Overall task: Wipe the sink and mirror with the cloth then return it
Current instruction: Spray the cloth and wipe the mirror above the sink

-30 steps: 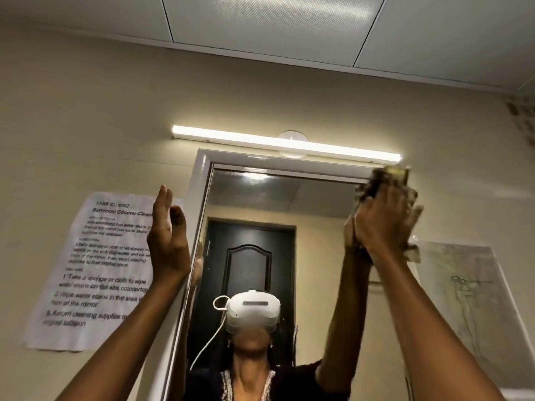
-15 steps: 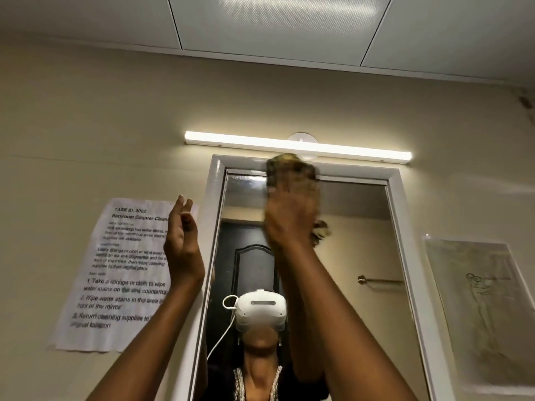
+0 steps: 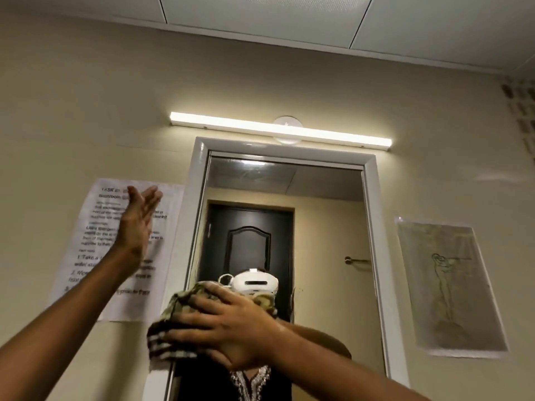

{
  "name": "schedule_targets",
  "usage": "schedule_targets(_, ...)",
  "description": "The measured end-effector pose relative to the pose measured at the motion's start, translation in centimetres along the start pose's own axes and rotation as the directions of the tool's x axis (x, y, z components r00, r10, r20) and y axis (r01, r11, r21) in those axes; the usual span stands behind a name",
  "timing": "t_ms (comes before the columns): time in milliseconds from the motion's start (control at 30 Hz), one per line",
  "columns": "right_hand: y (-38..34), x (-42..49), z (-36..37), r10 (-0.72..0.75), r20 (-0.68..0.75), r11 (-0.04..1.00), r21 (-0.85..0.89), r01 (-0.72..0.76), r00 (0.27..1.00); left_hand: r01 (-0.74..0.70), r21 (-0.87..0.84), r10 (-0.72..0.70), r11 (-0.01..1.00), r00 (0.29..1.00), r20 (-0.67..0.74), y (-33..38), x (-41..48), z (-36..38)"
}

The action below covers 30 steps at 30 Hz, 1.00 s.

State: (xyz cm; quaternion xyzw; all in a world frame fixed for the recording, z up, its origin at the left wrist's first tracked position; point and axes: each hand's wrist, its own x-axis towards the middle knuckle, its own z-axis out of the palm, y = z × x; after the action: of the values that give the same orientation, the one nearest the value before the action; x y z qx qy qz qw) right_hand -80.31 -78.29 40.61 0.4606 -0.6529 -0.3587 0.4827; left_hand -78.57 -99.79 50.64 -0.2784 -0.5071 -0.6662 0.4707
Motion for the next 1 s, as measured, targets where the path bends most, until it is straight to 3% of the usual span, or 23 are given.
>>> schedule_targets(67, 4.0, 1.1, -1.3, 0.084, -0.073, 0.996, 0.038, -0.081, 0.994, 0.015, 0.048, -0.017, 0.999, 0.999, 0.044, 0.5, 0.2, 0.9)
schedule_targets(100, 6.9, 1.7, -2.1, 0.196, -0.120, 0.980, 0.041, -0.193, 0.973, 0.021, 0.046, -0.023, 0.999, 0.998, 0.052, 0.6, 0.2, 1.4)
schedule_targets(133, 10.1, 2.2, -2.8, 0.339, -0.175, 0.940, 0.041, -0.338, 0.924, 0.022, 0.044, -0.025, 0.999, 0.998, 0.057, 0.6, 0.3, 1.8)
schedule_targets(233, 18.0, 2.3, -4.7, 0.712, -0.240, 0.696, 0.120, -0.708, 0.660, 0.010, 0.066, -0.014, 0.998, 0.998, 0.068, 0.2, 0.3, 2.8)
schedule_targets(267, 19.0, 2.5, -4.9, 0.764, -0.253, 0.638, 0.158, -0.754, 0.594, 0.009, 0.067, -0.014, 0.998, 0.997, 0.075, 0.0, 0.3, 3.0)
schedule_targets(333, 17.5, 3.1, -4.6, 0.779, -0.296, 0.618, 0.211, -0.757, 0.553, 0.012, 0.056, -0.016, 0.998, 0.996, 0.087, -0.5, 0.2, 3.7)
schedule_targets(400, 11.5, 3.0, -3.1, 0.699, -0.269, 0.714, 0.222, -0.664, 0.662, 0.030, 0.006, -0.030, 1.000, 0.998, 0.064, -0.4, 0.1, 4.2)
schedule_targets(467, 3.1, 1.6, 0.4, 0.453, -0.238, 0.886, 0.232, -0.402, 0.859, 0.069, -0.030, -0.068, 0.997, 0.997, 0.029, -0.3, 0.1, 4.7)
schedule_targets(533, -4.1, -1.4, 2.6, 0.224, -0.098, 0.951, 0.241, -0.195, 0.970, 0.056, 0.133, -0.055, 0.989, 0.998, -0.012, -0.3, 0.0, 5.2)
schedule_targets(567, -5.9, -2.8, 2.4, 0.205, -0.071, 0.919, 0.357, -0.167, 0.976, 0.018, 0.257, -0.006, 0.966, 0.999, -0.045, -0.5, -0.1, 5.4)
schedule_targets(600, -6.8, -4.0, 2.6, 0.356, -0.075, 0.789, 0.559, -0.256, 0.932, -0.027, 0.353, 0.058, 0.935, 0.995, -0.077, -0.7, -0.3, 5.7)
schedule_targets(633, -6.8, -5.3, 2.6, 0.357, -0.047, 0.662, 0.718, -0.217, 0.933, -0.067, 0.418, 0.119, 0.906, 0.988, -0.099, -0.8, -0.5, 6.0)
schedule_targets(667, -6.0, -6.9, 2.6, 0.267, -0.111, 0.839, 0.515, -0.174, 0.957, -0.103, 0.467, 0.175, 0.878, 0.978, -0.114, -0.9, -0.7, 6.3)
schedule_targets(700, -4.4, -8.0, 2.5, 0.053, -0.118, 0.995, 0.088, -0.043, 0.992, -0.133, 0.507, 0.224, 0.851, 0.967, -0.122, -1.1, -0.9, 6.5)
schedule_targets(733, -3.0, -8.6, 1.8, 0.010, -0.049, 0.998, -0.066, -0.013, 0.999, -0.156, 0.537, 0.265, 0.829, 0.955, -0.131, -1.3, -0.9, 6.7)
schedule_targets(800, 2.0, -9.3, 1.4, 0.175, -0.130, 0.983, -0.037, -0.181, 0.976, -0.198, 0.572, 0.338, 0.796, 0.929, -0.149, -1.7, -0.9, 6.6)
schedule_targets(833, 5.5, -9.1, 1.0, 0.295, -0.229, 0.952, -0.005, -0.305, 0.927, -0.215, 0.583, 0.364, 0.784, 0.919, -0.150, -1.9, -0.9, 6.6)
schedule_targets(900, 12.7, -9.0, -1.4, 0.564, -0.383, 0.814, 0.113, -0.569, 0.731, -0.245, 0.594, 0.396, 0.766, 0.908, -0.136, -2.0, -0.9, 6.6)
schedule_targets(1000, 21.5, -10.1, -2.6, 0.833, -0.291, 0.534, 0.197, -0.822, 0.471, -0.243, 0.590, 0.395, 0.770, 0.908, -0.142, -2.1, -0.9, 6.4)
